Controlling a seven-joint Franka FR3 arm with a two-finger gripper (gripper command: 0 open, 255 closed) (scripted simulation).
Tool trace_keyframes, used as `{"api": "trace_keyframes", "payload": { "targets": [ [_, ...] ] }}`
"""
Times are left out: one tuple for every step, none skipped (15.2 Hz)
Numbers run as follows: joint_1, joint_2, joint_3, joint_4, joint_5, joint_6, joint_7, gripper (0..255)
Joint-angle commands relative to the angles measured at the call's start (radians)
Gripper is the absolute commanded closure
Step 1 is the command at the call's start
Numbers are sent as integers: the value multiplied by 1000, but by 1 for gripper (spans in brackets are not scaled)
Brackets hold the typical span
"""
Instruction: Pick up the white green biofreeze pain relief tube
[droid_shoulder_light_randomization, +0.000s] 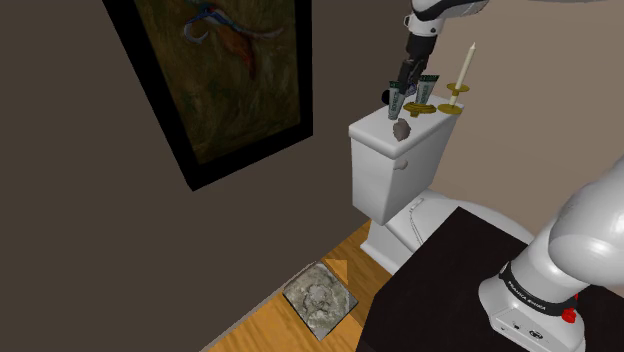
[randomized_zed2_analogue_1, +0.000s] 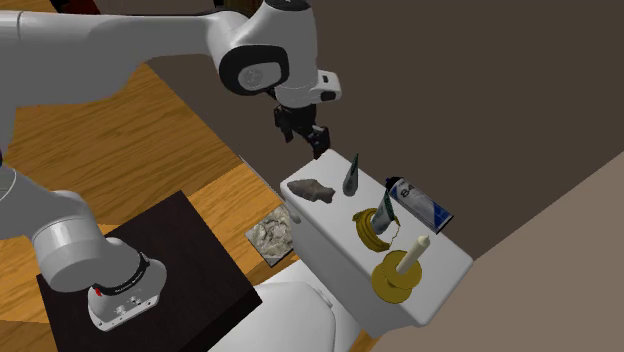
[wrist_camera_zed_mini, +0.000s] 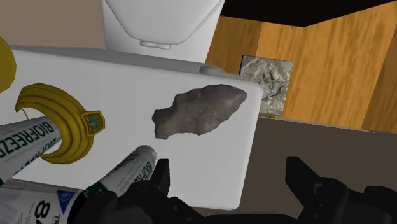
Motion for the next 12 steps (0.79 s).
{"api": "trace_keyframes", "payload": {
  "targets": [
    [-10, 83, -15, 85, 19, -3, -46, 0],
    [-17, 124, -20, 131, 30, -9, -67, 0],
    [-24, 166, -24, 180, 42, -16, -87, 0],
    [-33, 209, -28, 232, 54, -25, -107, 0],
    [-43, 253, -30, 286, 66, -36, -126, 0],
    [-54, 298, -32, 343, 78, -49, -145, 0],
    [-67, 344, -32, 404, 90, -64, -162, 0],
    [-80, 392, -32, 469, 102, -81, -178, 0],
    [-95, 442, -32, 539, 115, -101, -194, 0],
    [-112, 495, -29, 616, 127, -125, -208, 0],
    [-118, 510, -27, 638, 130, -131, -211, 0],
    [-117, 507, -26, 620, 129, -116, -211, 0]
  ]
}}
